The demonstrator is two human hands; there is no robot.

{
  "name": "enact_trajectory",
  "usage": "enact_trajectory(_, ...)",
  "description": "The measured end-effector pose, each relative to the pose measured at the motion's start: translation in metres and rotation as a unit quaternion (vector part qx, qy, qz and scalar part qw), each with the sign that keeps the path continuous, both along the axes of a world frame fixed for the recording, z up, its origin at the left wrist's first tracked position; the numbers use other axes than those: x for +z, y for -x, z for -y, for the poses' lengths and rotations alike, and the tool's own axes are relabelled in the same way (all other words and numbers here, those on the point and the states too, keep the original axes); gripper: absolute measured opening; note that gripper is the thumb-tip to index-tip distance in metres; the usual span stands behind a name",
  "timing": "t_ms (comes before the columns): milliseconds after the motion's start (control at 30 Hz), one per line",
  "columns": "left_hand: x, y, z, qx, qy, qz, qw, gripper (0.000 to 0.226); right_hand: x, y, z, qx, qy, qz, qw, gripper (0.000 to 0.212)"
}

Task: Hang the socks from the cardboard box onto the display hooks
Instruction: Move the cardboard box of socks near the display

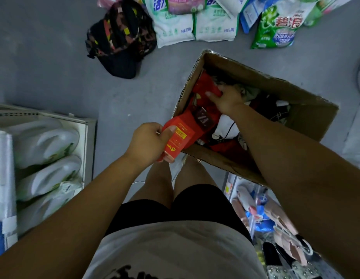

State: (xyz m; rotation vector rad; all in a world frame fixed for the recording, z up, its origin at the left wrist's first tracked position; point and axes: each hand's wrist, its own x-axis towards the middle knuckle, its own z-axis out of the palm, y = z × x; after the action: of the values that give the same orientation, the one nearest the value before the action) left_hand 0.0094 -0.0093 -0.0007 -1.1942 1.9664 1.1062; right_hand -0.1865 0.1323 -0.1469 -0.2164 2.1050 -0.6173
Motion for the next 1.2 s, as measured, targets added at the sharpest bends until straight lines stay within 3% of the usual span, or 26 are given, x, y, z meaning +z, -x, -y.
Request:
enact_trajectory(67, 0.003, -0.002, 0.0, 0.011, -0.009, 0.002, 1.0, 0.044, 0.015, -0.008, -0.003, -0.039, 0.041, -0.014, 0.998, 0.045)
enact_trajectory(133, 0.007, -0.004, -0.001, 0.03, -0.029, -0.002, 0.999, 0.044, 0.028, -0.016, -0.009, -0.08, 0.076, -0.026, 0.994, 0.038)
enact_trajectory(367, 0.027, -0.006, -0.003, 0.093, -0.116, -0.031, 0.988, 0.043, 0.1, -0.047, -0.059, -0.185, 0.094, -0.112, 0.972, 0.069)
enact_trajectory(533, 0.041, -0.004, -0.009, 0.035, -0.158, -0.07, 0.984, 0.049, 0.179, -0.071, -0.081, -0.336, 0.181, -0.106, 0.918, 0.043)
enact_trajectory(733, 0.064, 0.017, -0.026, -0.05, -0.172, -0.148, 0.973, 0.039, 0.259, -0.095, -0.091, -0.514, 0.219, -0.128, 0.82, 0.041)
enact_trajectory(900, 0.084, 0.037, -0.021, -0.112, -0.23, -0.177, 0.95, 0.036, 0.31, -0.121, -0.097, -0.655, 0.29, -0.074, 0.694, 0.034)
enact_trajectory(967, 0.093, 0.045, -0.018, -0.091, -0.271, -0.168, 0.944, 0.052, 0.323, -0.134, -0.098, -0.69, 0.319, -0.036, 0.649, 0.031)
enact_trajectory(1100, 0.101, 0.05, -0.013, -0.154, -0.299, -0.167, 0.927, 0.088, 0.338, -0.154, -0.093, -0.74, 0.356, 0.004, 0.571, 0.029)
enact_trajectory(1200, 0.103, 0.044, -0.015, -0.218, -0.37, -0.123, 0.895, 0.083, 0.339, -0.174, -0.092, -0.782, 0.38, 0.018, 0.493, 0.031)
